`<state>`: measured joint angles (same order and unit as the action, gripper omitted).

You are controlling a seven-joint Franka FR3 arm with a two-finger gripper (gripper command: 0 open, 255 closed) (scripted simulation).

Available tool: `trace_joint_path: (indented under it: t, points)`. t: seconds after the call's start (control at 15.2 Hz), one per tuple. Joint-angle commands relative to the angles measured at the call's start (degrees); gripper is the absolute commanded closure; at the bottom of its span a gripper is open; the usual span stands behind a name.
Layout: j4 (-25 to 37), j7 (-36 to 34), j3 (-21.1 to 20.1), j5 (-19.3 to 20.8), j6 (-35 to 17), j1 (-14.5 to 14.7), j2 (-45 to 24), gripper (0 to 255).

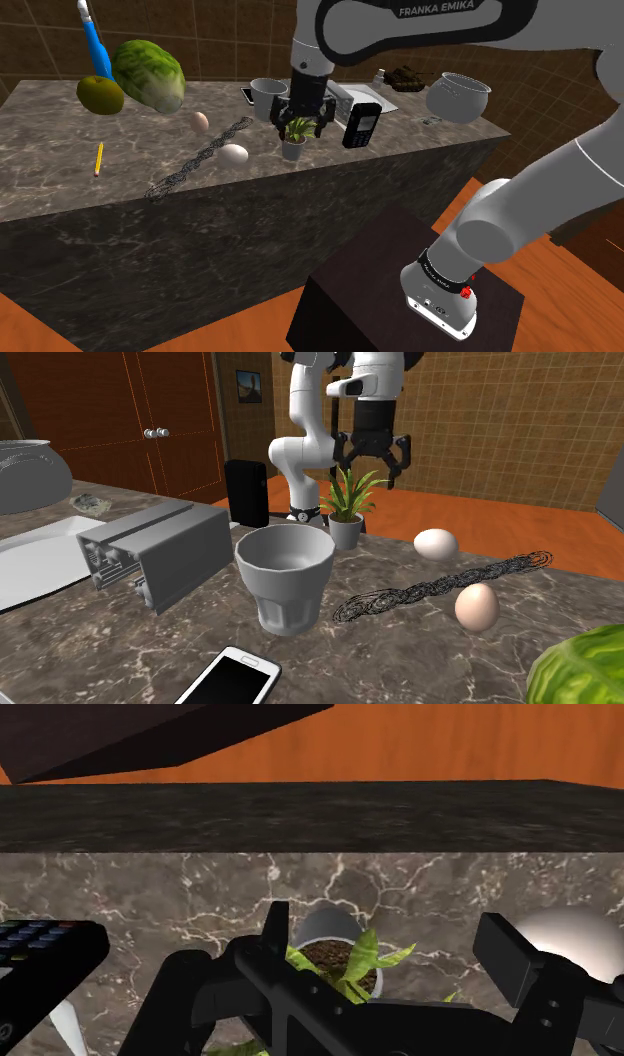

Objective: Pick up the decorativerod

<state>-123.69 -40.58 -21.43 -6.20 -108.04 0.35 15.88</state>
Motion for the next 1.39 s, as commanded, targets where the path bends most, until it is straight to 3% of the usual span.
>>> trace_joint_path:
  t: [0.0, 0.46, 0.99, 1.32]
  points:
    - [3.38, -4.86, -1.59, 0.97, -1.32, -0.42, -4.40, 0]
    - [17.18, -21.71, -4.97, 7.49, -3.90, 0.54, -20.72, 0]
    - [39.52, -37.45, -3.12, 15.65, -1.34, 6.39, -40.56, 0]
    - [38.82, -38.36, -2.58, 16.26, -3.80, 6.83, -42.30, 0]
